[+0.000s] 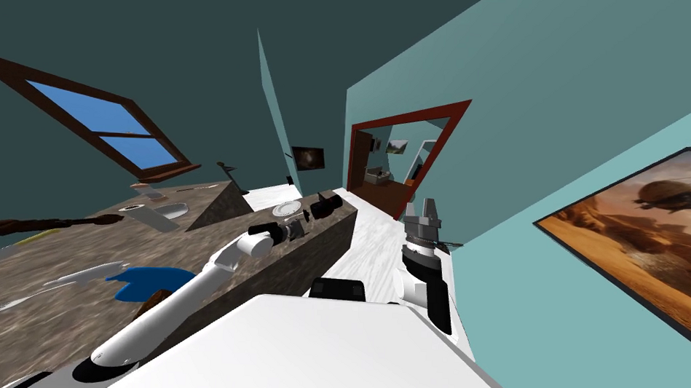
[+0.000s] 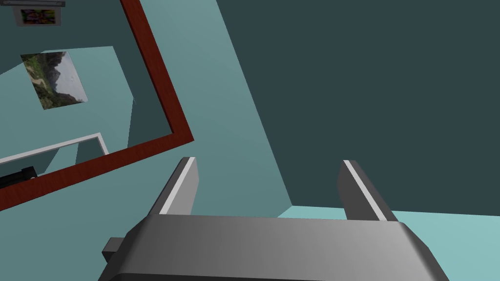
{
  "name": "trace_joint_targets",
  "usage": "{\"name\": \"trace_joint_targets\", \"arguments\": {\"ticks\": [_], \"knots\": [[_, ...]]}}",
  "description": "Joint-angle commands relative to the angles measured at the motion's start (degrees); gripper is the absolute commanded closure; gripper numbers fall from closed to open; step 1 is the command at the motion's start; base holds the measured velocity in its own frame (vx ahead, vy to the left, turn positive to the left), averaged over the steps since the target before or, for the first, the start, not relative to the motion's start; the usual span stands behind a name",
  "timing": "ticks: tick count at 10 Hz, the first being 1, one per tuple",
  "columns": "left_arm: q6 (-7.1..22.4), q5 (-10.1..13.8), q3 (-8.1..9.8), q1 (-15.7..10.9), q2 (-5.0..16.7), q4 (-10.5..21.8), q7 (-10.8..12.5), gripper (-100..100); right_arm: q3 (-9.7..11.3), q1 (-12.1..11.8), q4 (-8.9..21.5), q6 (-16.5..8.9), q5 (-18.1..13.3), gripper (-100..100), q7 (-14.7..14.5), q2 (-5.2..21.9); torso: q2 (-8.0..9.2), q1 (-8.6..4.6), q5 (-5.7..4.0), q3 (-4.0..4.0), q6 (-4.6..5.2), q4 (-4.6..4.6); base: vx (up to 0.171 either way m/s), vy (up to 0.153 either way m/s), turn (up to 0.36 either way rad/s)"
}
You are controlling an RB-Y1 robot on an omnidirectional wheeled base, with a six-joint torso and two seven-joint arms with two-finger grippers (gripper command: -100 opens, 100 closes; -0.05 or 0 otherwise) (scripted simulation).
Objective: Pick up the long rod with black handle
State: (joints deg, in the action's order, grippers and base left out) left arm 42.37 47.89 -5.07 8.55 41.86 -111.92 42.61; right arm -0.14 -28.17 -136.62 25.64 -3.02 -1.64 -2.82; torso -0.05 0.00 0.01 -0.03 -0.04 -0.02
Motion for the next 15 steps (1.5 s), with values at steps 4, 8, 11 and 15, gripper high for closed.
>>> {"name": "trace_joint_targets", "arguments": {"ticks": [4, 8, 11, 15], "knots": [[8.08, 4.44, -0.24, -2.01, 3.48, 2.62, 3.86, -100, 0.0, 0.0, 0.0, 0.0, 0.0, 0, 0.0, 0.0, -0.01, -0.01, -0.01, 0.0, 0.01, 0.0, 0.012, 0.002, -0.045], [14.18, 8.03, -0.48, -3.57, 6.39, 4.67, 7.22, -100, 0.0, 0.0, 0.0, 0.0, 0.0, 0, 0.0, 0.0, 0.01, -0.01, -0.01, 0.01, 0.01, 0.0, 0.009, 0.002, -0.043], [19.17, 11.26, -0.69, -4.97, 9.1, 6.47, 10.25, -100, 0.0, 0.0, 0.0, 0.0, 0.0, 0, 0.0, 0.0, 0.03, -0.01, 0.0, 0.01, -0.01, 0.0, 0.006, 0.001, -0.034], [24.39, 14.04, -0.85, -6.17, 11.61, 7.94, 12.86, -100, 0.0, 0.0, 0.0, 0.0, 0.0, 0, 0.0, 0.0, 0.07, 0.0, 0.0, 0.04, -0.01, 0.02, -0.002, 0.004, -0.028]]}}
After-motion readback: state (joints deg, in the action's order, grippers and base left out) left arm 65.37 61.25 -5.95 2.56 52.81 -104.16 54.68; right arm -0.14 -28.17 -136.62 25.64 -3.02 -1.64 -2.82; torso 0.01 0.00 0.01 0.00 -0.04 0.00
